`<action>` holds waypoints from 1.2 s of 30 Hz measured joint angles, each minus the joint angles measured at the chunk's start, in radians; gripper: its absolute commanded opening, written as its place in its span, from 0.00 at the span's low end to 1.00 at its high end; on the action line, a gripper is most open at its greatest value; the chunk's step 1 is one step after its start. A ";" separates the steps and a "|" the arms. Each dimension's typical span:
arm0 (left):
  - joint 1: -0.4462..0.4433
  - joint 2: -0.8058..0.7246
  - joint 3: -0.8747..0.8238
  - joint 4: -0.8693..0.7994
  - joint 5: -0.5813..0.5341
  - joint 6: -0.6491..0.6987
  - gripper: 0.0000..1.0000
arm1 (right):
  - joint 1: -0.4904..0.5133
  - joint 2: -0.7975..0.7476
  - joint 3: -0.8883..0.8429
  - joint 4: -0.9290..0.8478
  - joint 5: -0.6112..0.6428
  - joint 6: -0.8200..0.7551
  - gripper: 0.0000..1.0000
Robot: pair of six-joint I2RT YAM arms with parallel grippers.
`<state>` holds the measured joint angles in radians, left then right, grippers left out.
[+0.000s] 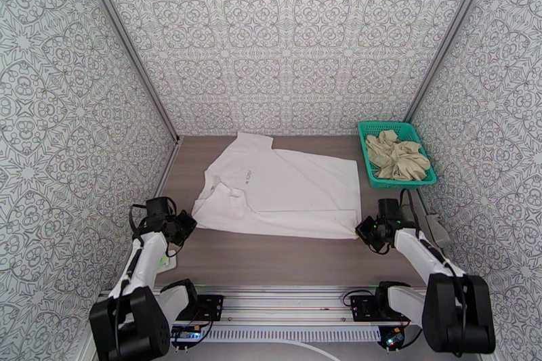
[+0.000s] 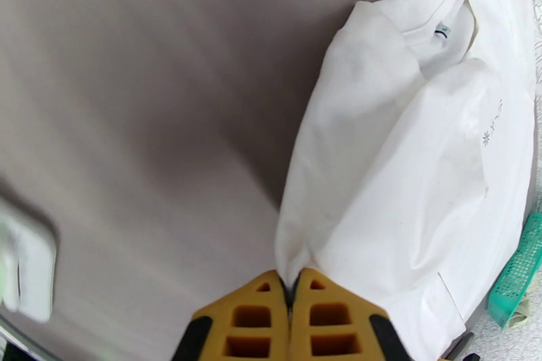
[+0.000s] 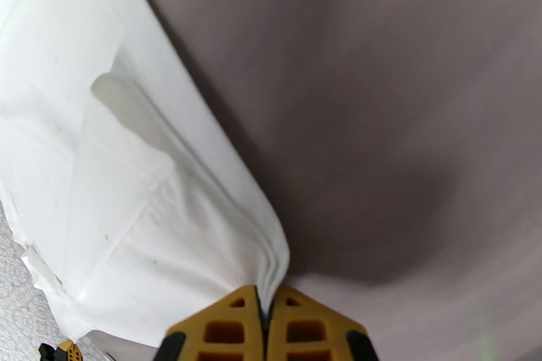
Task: Fold and stack the mixed laundry pile
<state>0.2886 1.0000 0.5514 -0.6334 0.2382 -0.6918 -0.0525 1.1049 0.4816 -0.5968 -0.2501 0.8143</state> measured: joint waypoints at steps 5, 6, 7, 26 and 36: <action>-0.079 -0.061 -0.003 -0.095 -0.091 -0.071 0.05 | 0.000 -0.107 -0.027 -0.103 0.011 -0.027 0.02; -0.092 -0.071 -0.006 -0.111 -0.114 -0.086 0.24 | 0.000 -0.127 -0.028 -0.124 0.016 -0.029 0.11; -0.101 -0.080 -0.011 -0.125 -0.134 -0.099 0.42 | 0.000 -0.140 -0.027 -0.141 0.023 -0.032 0.21; -0.325 0.374 0.500 -0.134 -0.227 0.057 0.40 | 0.105 0.173 0.417 -0.236 0.162 -0.155 0.45; -0.324 0.839 0.555 0.137 -0.068 0.032 0.27 | 0.176 0.515 0.663 -0.094 0.199 -0.208 0.44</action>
<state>-0.0353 1.8389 1.1065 -0.4965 0.1703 -0.6594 0.1238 1.6199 1.1442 -0.6907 -0.0513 0.6060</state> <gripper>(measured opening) 0.284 0.441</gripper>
